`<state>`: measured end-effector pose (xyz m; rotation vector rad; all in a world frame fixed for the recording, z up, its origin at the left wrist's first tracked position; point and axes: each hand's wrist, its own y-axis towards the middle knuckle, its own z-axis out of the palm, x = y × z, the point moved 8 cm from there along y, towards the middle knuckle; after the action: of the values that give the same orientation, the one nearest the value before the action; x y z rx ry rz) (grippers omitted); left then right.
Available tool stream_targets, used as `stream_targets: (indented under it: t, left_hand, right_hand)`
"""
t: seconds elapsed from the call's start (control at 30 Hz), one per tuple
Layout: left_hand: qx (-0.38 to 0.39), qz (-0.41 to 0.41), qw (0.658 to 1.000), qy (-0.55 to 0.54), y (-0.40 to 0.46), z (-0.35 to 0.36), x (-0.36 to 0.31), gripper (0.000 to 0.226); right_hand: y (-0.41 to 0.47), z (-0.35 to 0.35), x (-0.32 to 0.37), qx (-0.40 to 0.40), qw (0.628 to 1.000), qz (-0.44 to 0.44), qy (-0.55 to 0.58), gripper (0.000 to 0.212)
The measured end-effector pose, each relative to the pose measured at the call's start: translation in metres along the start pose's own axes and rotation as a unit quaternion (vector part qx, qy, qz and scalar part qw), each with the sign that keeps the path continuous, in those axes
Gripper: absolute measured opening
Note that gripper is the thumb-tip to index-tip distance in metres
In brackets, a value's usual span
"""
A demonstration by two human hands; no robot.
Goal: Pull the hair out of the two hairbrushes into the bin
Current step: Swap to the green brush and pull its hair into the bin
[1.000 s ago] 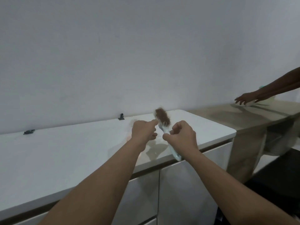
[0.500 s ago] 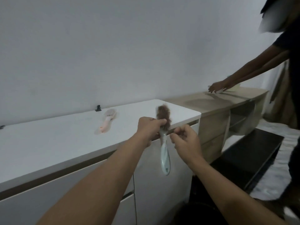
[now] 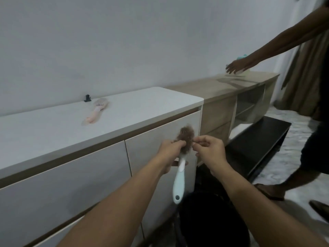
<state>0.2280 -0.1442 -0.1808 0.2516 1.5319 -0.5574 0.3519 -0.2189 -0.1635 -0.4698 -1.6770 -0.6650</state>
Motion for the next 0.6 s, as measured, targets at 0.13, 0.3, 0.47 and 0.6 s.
stream_targets:
  t: [0.13, 0.3, 0.47, 0.6]
  left_hand:
    - [0.021, -0.066, 0.998, 0.006, -0.005, 0.008, 0.035, 0.024]
    - [0.022, -0.098, 0.995, -0.018, -0.005, 0.012, 0.075, 0.043]
    - [-0.026, -0.096, 0.995, -0.005, -0.007, 0.004, 0.107, 0.032]
    - [-0.035, -0.124, 0.991, 0.025, -0.007, 0.004, 0.13, 0.032]
  right_hand:
    - [-0.01, -0.006, -0.028, 0.015, 0.999, -0.016, -0.031, 0.008]
    - [-0.023, -0.005, -0.056, 0.032, 0.998, -0.019, -0.043, 0.022]
    - [-0.03, -0.007, -0.095, 0.048, 0.998, 0.034, -0.016, 0.01]
    - [-0.029, -0.009, -0.115, 0.043, 0.994, 0.083, 0.048, 0.016]
